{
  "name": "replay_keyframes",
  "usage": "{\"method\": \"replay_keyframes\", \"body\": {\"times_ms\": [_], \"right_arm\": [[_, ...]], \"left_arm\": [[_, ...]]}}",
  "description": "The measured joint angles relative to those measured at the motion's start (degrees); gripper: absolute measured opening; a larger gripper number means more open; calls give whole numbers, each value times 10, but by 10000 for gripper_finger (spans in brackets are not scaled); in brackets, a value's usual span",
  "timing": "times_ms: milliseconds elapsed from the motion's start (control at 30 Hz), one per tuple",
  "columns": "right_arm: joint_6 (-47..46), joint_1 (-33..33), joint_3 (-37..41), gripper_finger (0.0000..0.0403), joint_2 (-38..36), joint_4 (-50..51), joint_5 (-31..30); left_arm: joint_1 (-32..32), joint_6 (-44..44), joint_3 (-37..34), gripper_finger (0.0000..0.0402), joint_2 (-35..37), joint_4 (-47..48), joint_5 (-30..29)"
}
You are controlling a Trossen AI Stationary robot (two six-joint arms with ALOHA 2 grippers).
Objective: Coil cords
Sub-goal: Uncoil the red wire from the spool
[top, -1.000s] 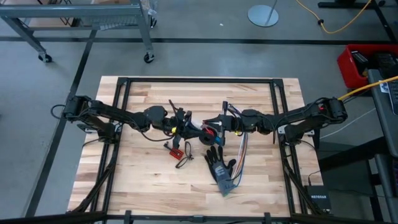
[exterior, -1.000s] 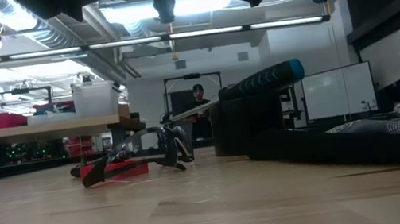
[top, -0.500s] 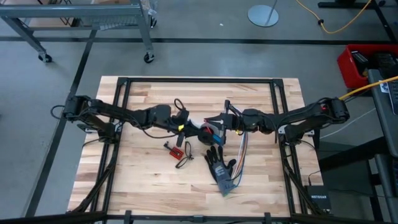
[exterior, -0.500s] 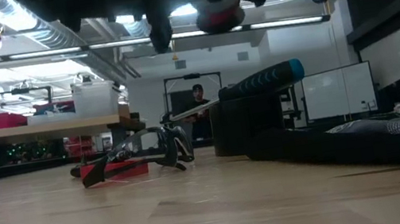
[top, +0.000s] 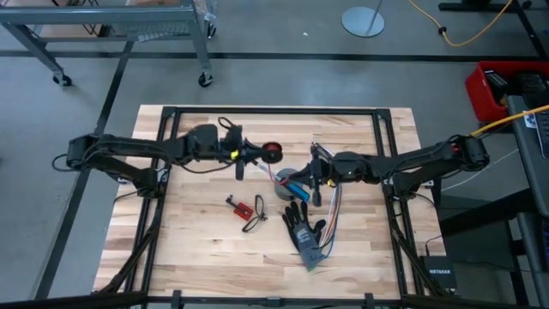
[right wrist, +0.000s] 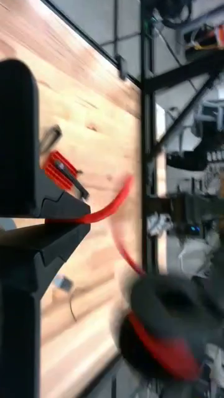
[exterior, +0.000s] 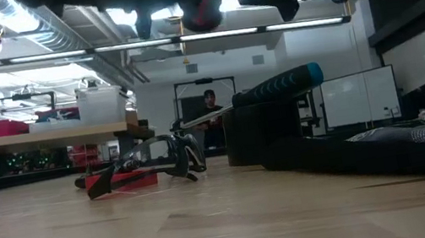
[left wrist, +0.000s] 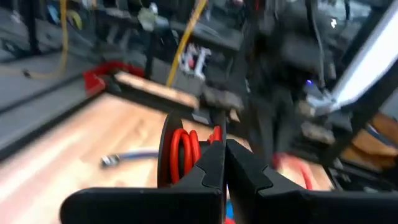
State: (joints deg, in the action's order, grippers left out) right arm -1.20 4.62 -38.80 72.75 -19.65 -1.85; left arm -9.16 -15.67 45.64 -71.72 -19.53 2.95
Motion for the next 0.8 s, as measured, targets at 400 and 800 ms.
{"method": "replay_keyframes", "body": {"times_ms": [400,800], "right_arm": [[16,20,0,7,131,-150,-49],[31,-60,1,7,191,-239,-56]], "left_arm": [[18,11,0,0,9,-76,-1],[85,-14,0,0,9,-100,5]]}}
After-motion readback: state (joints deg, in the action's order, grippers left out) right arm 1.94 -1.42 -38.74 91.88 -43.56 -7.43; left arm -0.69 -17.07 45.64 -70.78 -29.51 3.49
